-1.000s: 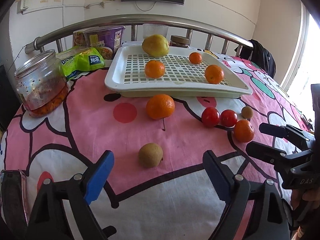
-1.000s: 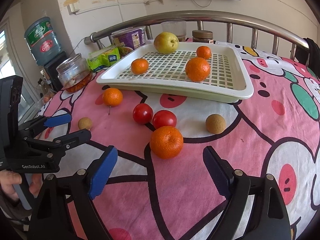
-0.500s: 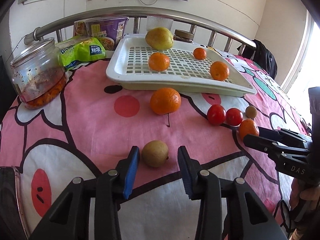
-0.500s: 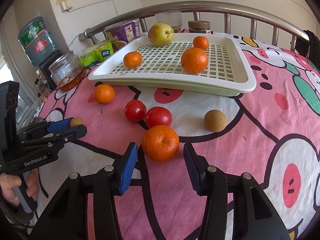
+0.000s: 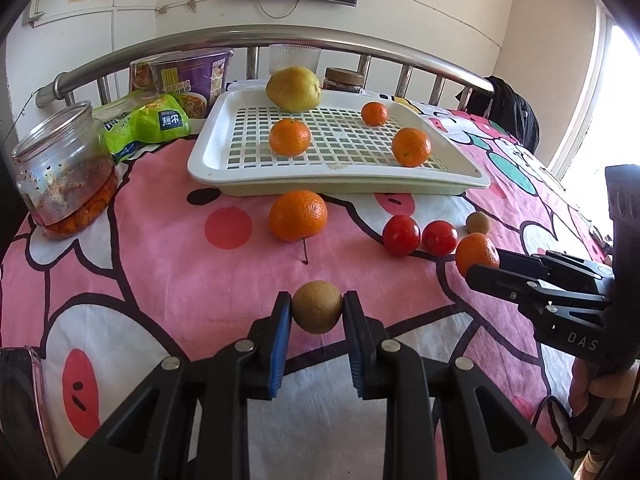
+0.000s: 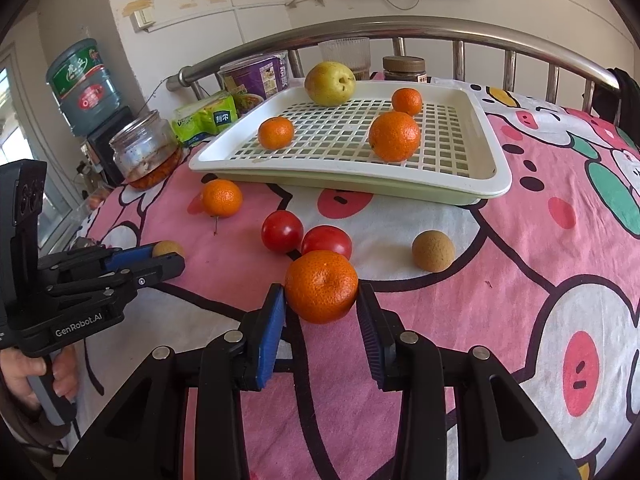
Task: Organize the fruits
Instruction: 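Grasp a brown kiwi with the left tool while the right tool grasps a mandarin, then carry the kiwi and mandarin into the tray and open both tools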
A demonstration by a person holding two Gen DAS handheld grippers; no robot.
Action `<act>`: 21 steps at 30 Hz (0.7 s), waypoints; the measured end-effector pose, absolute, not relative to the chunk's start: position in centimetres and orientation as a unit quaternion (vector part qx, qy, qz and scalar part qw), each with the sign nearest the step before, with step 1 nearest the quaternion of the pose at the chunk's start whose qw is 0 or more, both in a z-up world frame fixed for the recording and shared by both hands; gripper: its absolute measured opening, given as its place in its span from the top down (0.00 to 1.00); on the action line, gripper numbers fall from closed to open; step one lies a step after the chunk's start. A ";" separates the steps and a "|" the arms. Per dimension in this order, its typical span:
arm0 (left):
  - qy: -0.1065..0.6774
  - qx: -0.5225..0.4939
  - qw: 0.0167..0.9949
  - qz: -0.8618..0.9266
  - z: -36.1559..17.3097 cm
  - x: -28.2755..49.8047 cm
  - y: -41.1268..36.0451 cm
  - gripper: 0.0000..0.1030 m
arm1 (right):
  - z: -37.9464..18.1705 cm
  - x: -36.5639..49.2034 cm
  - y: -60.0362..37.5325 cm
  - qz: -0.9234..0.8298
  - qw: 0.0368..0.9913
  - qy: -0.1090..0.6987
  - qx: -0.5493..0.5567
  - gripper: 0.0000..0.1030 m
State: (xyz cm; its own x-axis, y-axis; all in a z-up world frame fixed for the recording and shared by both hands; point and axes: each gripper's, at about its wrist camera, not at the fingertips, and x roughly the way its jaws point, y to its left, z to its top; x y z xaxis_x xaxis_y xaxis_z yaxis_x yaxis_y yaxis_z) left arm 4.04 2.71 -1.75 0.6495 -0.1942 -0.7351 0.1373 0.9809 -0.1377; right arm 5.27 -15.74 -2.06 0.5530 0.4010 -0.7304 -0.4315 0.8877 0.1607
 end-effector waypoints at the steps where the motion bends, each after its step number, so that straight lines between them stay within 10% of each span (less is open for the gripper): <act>1: 0.407 -0.035 0.908 -0.092 -1.6 4.0 2.6 0.73 | -2.0 5.2 -15.7 0.237 0.881 0.408 -0.020 0.66; 21: 0.373 -0.020 0.920 -0.119 2.1 6.0 -0.8 0.73 | 2.7 5.8 -17.6 0.246 0.899 0.362 0.015 0.66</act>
State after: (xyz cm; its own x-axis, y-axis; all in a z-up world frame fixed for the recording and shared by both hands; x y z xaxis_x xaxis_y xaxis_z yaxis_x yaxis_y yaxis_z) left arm 6.00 -0.77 2.13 0.6931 -0.2336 -0.6820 0.2039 0.9709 -0.1253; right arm 5.79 -17.61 2.70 0.6169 0.4531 -0.6435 -0.4314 0.8786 0.2050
